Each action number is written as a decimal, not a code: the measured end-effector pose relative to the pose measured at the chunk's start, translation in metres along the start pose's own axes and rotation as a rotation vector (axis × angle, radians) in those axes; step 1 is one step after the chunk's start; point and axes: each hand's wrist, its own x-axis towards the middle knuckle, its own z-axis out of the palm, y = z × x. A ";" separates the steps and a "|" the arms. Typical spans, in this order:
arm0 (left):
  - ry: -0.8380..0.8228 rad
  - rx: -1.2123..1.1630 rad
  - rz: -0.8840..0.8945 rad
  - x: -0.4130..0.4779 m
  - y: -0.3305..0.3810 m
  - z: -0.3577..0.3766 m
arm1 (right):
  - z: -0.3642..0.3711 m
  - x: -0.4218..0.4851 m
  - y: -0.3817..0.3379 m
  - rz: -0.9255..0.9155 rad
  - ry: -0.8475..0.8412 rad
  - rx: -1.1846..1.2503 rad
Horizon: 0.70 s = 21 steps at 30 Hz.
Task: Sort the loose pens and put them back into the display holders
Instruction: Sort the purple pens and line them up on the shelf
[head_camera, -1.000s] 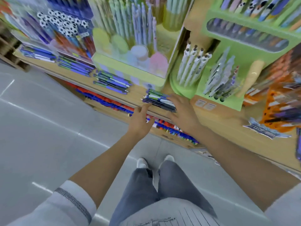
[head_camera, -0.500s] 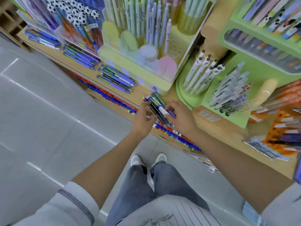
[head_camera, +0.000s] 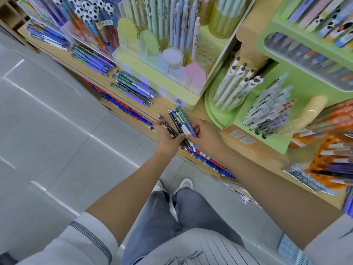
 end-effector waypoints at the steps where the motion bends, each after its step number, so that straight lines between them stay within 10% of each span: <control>1: 0.021 -0.004 -0.004 0.001 -0.002 0.000 | 0.001 -0.001 0.001 0.014 0.002 0.036; 21: -0.205 0.028 -0.134 -0.009 -0.003 -0.005 | -0.002 -0.014 -0.010 0.219 -0.171 0.684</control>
